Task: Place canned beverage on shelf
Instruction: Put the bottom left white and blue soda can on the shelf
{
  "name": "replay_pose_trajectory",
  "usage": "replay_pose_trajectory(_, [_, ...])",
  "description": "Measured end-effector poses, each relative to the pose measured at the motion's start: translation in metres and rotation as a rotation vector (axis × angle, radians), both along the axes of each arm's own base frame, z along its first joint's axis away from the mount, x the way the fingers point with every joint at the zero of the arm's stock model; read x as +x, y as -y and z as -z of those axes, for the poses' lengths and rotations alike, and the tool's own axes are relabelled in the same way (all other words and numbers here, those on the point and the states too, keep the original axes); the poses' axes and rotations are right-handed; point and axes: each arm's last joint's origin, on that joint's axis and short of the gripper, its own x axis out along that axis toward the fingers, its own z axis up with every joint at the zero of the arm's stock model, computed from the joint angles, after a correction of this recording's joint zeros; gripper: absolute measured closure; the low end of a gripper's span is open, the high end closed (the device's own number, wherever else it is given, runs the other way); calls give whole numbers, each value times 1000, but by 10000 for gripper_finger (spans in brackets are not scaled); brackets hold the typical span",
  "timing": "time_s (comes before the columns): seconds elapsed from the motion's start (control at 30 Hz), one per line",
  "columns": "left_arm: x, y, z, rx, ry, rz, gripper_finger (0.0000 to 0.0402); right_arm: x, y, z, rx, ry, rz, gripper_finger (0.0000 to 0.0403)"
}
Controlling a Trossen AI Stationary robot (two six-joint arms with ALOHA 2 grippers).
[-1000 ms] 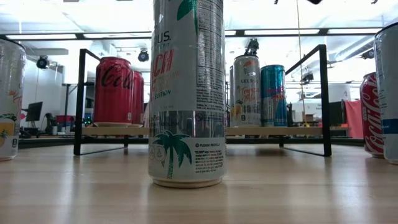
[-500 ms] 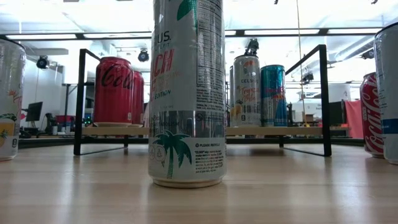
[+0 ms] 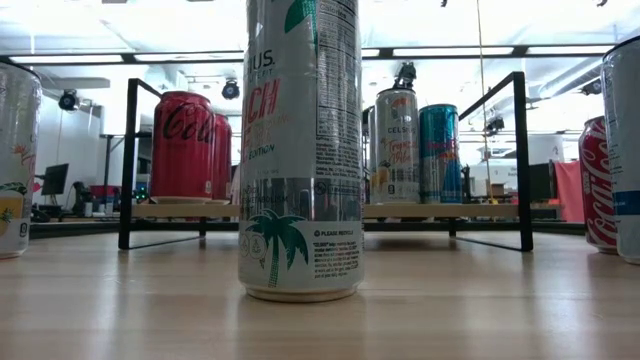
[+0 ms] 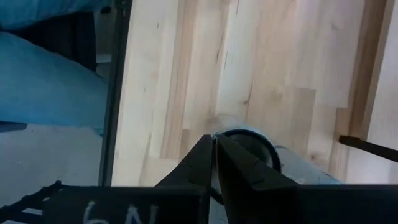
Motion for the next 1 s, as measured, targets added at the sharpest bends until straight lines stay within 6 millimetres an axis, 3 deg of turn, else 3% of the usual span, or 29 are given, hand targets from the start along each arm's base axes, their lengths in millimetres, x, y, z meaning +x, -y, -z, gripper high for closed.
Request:
replay_pose_trajectory(0.3, [24,17,18,-35,-6,88,361,1,1,0,-39,30,-6,389])
replay_pose_trajectory(0.43, [33,22,30,-16,-40,86,361,-1,2,1,-51,15,-6,366])
replay_pose_trajectory(0.57, [38,25,35,-7,-45,79,361,-4,5,2,-75,-30,24,305])
replay_pose_trajectory(0.83, [40,25,35,-3,-41,77,361,-5,6,4,-80,-48,55,142])
replay_pose_trajectory(1.0, [40,25,35,1,-41,77,361,-5,6,8,-83,-53,55,83])
